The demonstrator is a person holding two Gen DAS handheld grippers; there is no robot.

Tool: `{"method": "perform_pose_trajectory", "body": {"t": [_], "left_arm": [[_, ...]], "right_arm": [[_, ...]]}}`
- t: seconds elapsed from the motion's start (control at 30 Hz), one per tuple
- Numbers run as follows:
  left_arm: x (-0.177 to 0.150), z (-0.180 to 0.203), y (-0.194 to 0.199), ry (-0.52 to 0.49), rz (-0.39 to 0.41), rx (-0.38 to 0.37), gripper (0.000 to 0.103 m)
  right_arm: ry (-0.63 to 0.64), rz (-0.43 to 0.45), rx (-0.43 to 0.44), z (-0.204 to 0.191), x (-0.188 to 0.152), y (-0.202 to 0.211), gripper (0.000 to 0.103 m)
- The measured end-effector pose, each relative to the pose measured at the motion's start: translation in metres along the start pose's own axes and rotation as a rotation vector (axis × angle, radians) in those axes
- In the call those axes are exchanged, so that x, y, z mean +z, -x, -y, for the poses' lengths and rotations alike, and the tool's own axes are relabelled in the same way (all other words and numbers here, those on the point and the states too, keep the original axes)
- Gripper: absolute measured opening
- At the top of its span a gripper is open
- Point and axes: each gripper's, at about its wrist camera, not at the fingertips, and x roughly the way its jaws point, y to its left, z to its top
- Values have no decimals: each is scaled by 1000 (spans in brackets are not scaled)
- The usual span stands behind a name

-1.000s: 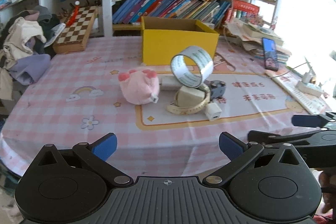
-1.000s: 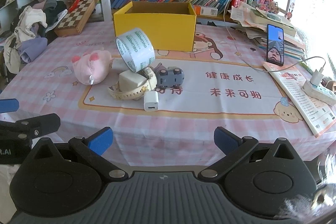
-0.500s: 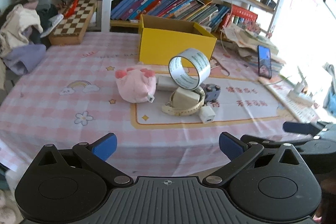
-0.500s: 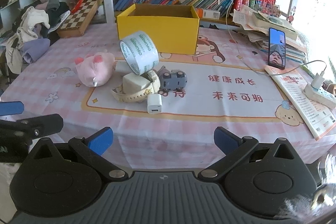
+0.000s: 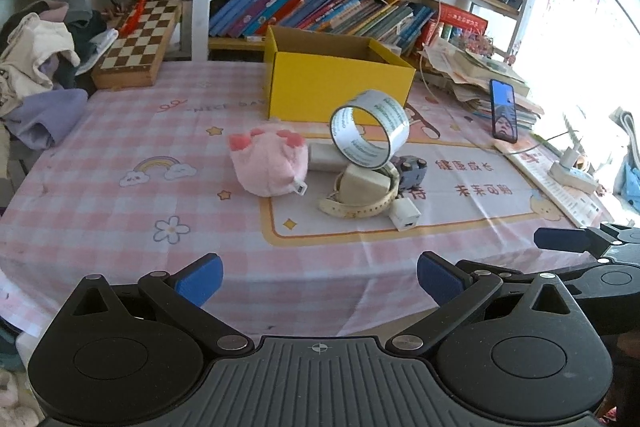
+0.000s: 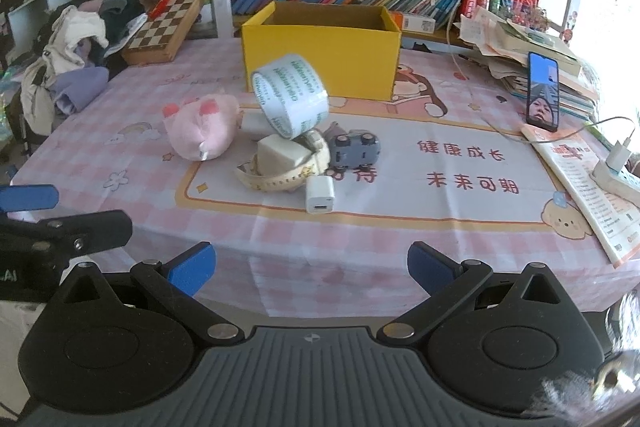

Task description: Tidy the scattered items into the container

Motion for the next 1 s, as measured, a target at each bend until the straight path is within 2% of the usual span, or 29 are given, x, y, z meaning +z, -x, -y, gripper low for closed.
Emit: {"method": "perform_pose_trajectory", "body": {"t": [0.2,0.37,0.5,0.6,0.77,1.0], "left_arm": [[-2,-5,1,-41,-12,19,103],[-3,-18,3,-41,-6,-1,103],[-7,-24,8,-73,49,-2,103],[-5,-26,10,-77,57,-21,103],[-4,-27,6,-86,31,-15,103],[7,-38,-4,-28,43,11,103]], "right_arm": [[-17,-2,-23,-10,-1,1,103],[-22,-7,-35,-18,-5,2,103],[-28,-10,-40,-21,-6,5,103],[-42,-16,-41,-17,-5,4,103],[-77,-21,-7,-8,-4,-1,103],[-48,17,32,-7,6,-12,103]]}}
